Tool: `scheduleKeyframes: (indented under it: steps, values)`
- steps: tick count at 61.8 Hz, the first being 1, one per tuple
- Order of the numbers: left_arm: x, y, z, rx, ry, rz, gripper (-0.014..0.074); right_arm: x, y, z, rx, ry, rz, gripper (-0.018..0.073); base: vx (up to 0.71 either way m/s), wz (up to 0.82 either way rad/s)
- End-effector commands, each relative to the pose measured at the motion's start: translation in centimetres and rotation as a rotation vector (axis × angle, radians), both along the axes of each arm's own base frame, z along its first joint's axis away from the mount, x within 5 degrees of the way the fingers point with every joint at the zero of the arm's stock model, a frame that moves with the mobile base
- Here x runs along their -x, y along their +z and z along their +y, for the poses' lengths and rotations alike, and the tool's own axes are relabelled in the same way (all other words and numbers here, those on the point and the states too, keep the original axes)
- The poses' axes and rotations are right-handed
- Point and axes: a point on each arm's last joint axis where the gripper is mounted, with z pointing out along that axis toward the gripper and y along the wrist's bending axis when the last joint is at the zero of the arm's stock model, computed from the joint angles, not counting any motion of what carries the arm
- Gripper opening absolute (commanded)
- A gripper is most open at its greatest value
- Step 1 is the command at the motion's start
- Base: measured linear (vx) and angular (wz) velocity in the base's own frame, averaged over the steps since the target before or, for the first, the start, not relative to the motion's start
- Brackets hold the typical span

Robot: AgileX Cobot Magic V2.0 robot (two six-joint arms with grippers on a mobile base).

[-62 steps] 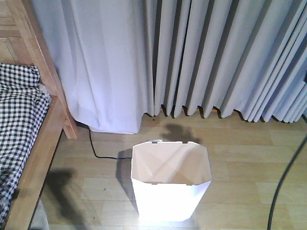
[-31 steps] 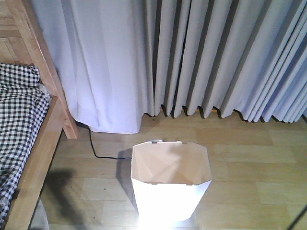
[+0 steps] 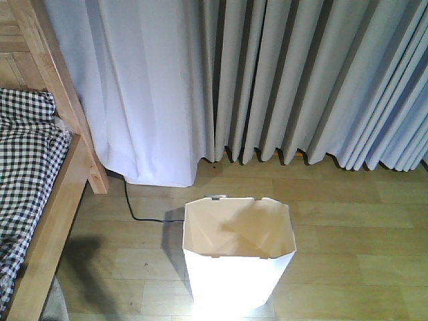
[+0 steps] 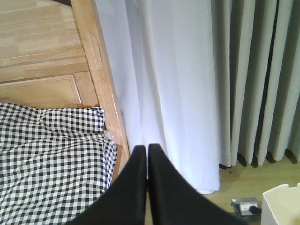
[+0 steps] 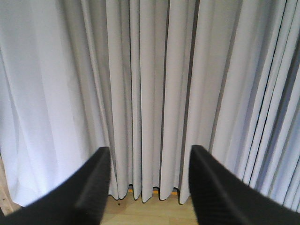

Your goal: Move trash bin to bedside with robot

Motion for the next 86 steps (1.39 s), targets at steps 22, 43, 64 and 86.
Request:
scheduleKeyframes:
  steps: [22, 43, 64, 86]
  values:
    - [-0.1, -0.3, -0.1, 0.013, -0.016, -0.054, -0.0006, -0.1, 1.6, 0.0, -0.030, -0.003, -0.099, -0.0011, 0.00, 0.00]
    - [-0.1, -0.3, -0.1, 0.013, -0.016, -0.054, -0.0006, -0.1, 1.6, 0.0, -0.010, -0.002, -0.103, -0.0011, 0.00, 0.00]
    - [-0.1, -0.3, -0.1, 0.013, -0.016, -0.054, -0.0006, 2.8, -2.8, -0.1, 0.117, -0.002, -0.319, -0.0011, 0.00, 0.00]
    - [-0.1, -0.3, -0.1, 0.013, -0.016, -0.054, -0.0006, 4.4, -8.8, -0.2, 0.166, 0.001, -0.333, -0.0011, 0.00, 0.00]
